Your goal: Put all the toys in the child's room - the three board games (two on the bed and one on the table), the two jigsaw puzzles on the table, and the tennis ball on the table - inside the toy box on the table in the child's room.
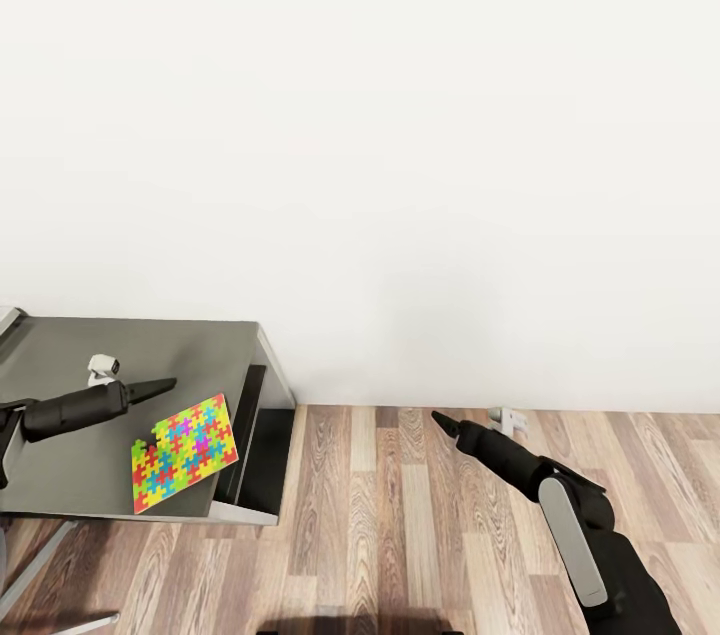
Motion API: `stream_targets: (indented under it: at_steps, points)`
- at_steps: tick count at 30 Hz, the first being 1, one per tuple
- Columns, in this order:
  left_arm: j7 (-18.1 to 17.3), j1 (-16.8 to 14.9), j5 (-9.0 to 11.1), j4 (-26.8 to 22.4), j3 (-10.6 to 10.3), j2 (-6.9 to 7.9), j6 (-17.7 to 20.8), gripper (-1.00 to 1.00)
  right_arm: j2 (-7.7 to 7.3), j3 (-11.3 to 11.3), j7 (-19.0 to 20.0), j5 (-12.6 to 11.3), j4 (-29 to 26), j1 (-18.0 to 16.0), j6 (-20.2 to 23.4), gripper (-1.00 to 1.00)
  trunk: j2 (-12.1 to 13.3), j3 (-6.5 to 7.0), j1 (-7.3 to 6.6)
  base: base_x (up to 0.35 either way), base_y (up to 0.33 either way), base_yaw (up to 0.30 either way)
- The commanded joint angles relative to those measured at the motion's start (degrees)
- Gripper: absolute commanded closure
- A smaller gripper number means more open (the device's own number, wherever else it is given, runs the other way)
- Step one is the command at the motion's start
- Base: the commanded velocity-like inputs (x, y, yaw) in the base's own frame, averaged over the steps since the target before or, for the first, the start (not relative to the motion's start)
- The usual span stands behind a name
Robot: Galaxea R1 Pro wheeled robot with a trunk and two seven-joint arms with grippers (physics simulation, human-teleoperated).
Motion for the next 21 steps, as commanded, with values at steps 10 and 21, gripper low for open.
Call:
stream_targets:
  at_steps: [10, 21]
  points:
    - [-0.5, -0.1, -0.6, -0.1, 0.2, -0.05, 0.6, -1.00, 0.00, -0.2, 0.2, -0.1, -0.1, 0.0, 0.2, -1.00, -0.1, -0.08, 0.03, 0.000, 0.000, 0.000]
    - [-0.5, -0.1, -0.6, -0.1, 0.2, -0.05, 0.5, -1.00, 0.06, -0.2, 0.2, -0.1, -0.1, 0.0, -0.2, -1.00, -0.1, -0.08, 0.03, 0.000, 0.000, 0.000]
